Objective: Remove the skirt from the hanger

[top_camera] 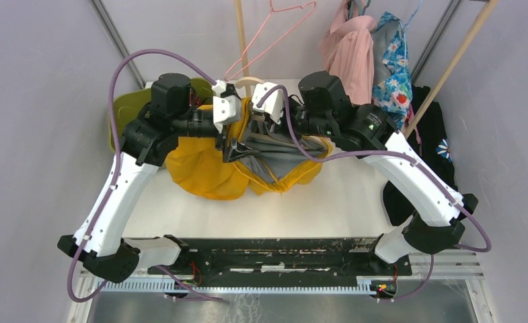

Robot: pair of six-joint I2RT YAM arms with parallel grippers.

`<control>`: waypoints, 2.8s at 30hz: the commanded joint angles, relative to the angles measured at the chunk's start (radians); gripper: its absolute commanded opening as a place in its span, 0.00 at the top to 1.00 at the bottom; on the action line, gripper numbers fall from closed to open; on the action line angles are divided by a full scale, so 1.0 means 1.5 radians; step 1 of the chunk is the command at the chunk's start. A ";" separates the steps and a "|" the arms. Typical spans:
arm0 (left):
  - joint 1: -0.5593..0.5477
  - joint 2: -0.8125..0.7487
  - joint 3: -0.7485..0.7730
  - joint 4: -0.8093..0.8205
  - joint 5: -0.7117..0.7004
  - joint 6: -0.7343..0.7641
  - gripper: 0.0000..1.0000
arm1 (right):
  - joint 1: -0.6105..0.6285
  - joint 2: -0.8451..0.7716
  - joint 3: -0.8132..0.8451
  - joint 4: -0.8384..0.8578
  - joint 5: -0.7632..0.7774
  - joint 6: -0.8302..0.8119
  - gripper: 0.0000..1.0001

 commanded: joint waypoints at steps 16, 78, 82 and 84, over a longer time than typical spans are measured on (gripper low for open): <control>0.235 0.115 0.091 -0.080 0.300 0.130 0.09 | -0.026 -0.090 -0.041 -0.001 0.038 -0.021 0.99; 0.137 0.189 -0.177 0.070 0.045 0.018 0.36 | -0.030 0.067 0.158 0.082 0.026 -0.001 0.99; 0.139 0.208 -0.159 0.068 0.090 0.012 0.25 | -0.030 0.071 0.166 0.084 0.018 0.003 0.99; 0.138 0.209 -0.170 0.068 0.067 0.020 0.20 | -0.030 0.070 0.168 0.084 0.010 0.006 0.99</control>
